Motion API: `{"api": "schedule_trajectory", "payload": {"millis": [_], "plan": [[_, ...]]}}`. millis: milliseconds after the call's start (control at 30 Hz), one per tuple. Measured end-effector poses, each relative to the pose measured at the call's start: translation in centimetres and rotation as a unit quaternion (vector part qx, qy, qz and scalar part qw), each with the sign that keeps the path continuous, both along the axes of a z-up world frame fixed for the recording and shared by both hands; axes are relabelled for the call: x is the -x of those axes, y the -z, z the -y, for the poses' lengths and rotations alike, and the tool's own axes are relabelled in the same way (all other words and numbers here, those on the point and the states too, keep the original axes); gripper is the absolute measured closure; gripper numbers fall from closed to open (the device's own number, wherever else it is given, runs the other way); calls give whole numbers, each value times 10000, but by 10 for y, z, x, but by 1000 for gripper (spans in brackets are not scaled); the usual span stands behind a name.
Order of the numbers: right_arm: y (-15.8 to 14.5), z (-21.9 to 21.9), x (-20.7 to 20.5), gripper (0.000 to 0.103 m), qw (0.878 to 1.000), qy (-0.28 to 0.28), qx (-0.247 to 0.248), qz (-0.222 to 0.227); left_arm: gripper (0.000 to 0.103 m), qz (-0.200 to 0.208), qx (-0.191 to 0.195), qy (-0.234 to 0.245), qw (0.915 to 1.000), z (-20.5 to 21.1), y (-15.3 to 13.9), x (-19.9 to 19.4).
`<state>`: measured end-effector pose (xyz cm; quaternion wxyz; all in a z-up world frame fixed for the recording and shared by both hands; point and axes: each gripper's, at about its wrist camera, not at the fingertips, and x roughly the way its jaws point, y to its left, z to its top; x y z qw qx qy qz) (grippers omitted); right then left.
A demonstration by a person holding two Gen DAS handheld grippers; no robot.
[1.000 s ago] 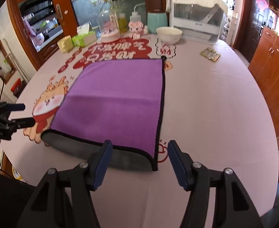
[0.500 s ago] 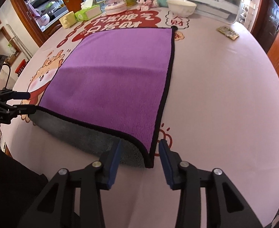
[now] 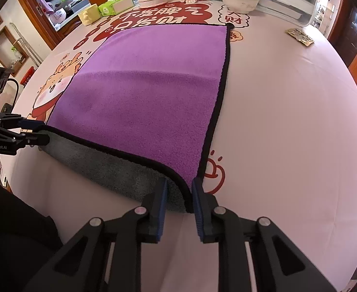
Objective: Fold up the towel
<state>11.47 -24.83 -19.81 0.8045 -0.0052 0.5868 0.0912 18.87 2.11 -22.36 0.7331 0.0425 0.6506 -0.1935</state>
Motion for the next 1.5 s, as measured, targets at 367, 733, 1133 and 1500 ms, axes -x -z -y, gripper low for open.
{"api": "schedule_trajectory", "payload": {"millis": [367,733,1133,1500], "plan": [[-4,-2,1,92,9999,-29,67,89,66,99,-28,-76,9999,-11,-4,3],[-5,-2,0,92,9999,-32,68,121,66,222,80,-134,9996,-22,-23,14],[-6,-1,0,92,9999,-39,63,127,91,-52,127,-40,9999,-23,-10,6],[-7,-5,2,99,9998,-109,123,147,98,15,132,-122,9998,-26,-9,14]]}}
